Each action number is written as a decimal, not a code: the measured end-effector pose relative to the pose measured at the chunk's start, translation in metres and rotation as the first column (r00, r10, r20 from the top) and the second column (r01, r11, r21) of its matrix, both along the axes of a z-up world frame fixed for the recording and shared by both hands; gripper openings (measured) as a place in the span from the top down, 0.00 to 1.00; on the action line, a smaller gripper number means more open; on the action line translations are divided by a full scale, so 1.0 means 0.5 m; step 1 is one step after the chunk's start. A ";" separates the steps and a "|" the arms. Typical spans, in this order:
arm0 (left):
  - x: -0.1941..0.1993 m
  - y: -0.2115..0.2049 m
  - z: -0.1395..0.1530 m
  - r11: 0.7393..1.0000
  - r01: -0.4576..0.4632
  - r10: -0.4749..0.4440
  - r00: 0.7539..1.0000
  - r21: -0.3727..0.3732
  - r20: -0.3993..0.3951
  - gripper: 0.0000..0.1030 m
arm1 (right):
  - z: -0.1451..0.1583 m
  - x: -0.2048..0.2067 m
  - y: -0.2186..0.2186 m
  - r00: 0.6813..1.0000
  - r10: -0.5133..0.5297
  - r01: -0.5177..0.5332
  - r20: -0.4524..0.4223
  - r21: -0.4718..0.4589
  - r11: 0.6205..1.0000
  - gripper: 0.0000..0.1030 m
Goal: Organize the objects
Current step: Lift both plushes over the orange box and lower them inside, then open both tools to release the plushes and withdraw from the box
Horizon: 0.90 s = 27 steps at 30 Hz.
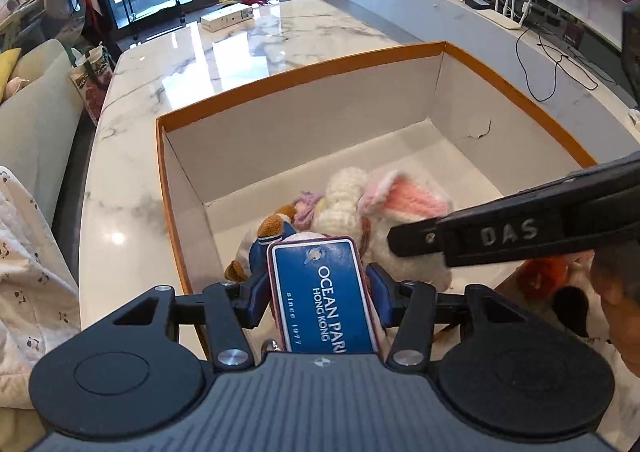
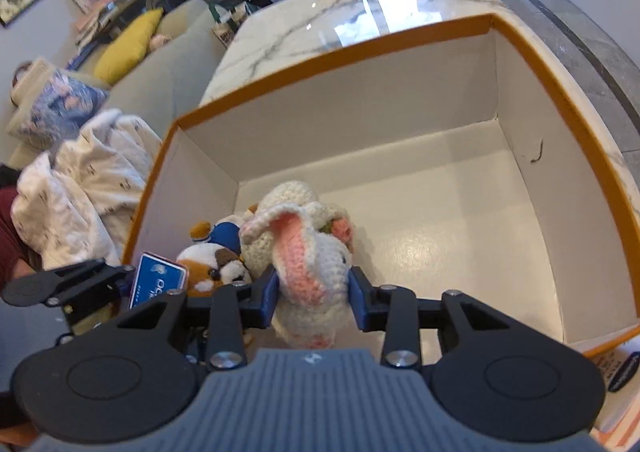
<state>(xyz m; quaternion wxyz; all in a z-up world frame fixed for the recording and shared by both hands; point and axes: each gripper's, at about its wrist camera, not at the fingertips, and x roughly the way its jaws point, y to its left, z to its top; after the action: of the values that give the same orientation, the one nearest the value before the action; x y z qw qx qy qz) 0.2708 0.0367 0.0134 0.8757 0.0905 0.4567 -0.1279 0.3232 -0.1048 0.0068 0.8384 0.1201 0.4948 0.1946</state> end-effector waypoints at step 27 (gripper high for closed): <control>-0.099 0.082 0.082 0.997 -0.035 0.044 0.991 -0.068 0.128 0.40 | -0.027 0.020 0.044 0.985 0.147 -0.150 -0.090 -0.024 0.988 0.68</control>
<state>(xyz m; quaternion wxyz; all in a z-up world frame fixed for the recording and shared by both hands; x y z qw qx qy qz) 0.2214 0.0778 0.0543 0.9083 0.0608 0.3964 -0.1193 0.3334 -0.0828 -0.0065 0.8007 0.0784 0.5417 0.2433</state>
